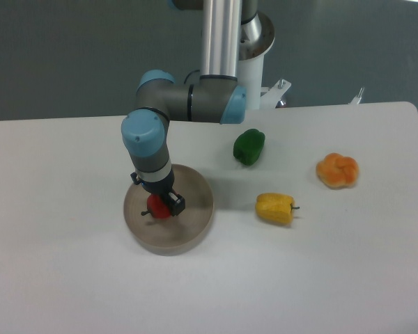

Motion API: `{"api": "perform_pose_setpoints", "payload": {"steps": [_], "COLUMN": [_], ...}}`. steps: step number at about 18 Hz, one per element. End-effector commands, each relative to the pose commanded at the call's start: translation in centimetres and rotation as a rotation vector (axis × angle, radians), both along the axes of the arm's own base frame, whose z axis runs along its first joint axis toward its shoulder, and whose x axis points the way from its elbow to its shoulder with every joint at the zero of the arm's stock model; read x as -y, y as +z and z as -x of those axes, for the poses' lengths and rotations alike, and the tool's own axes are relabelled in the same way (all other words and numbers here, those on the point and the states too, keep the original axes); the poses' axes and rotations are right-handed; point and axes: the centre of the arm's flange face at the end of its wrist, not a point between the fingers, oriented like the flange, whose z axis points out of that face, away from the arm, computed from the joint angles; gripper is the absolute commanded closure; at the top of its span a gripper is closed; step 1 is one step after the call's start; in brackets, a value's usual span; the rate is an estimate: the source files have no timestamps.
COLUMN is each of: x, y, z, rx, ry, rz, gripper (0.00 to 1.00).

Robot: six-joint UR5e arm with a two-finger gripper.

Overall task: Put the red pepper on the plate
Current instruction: 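Lower the red pepper onto the plate center, then open the gripper to release the red pepper and rise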

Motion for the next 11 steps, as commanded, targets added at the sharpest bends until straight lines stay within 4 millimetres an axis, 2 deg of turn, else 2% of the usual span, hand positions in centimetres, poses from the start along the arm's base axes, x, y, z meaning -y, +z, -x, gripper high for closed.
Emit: {"api": "perform_pose_setpoints", "payload": {"steps": [2, 6, 11], "x": [0.0, 0.1, 0.2], "y": [0.0, 0.6, 1.3], "z": [0.0, 0.1, 0.1], "rx": [0.000, -0.004, -0.007], "ry": [0.000, 0.002, 0.003], "rz": [0.000, -0.008, -0.017], "gripper": [0.36, 0.11, 0.00]}}
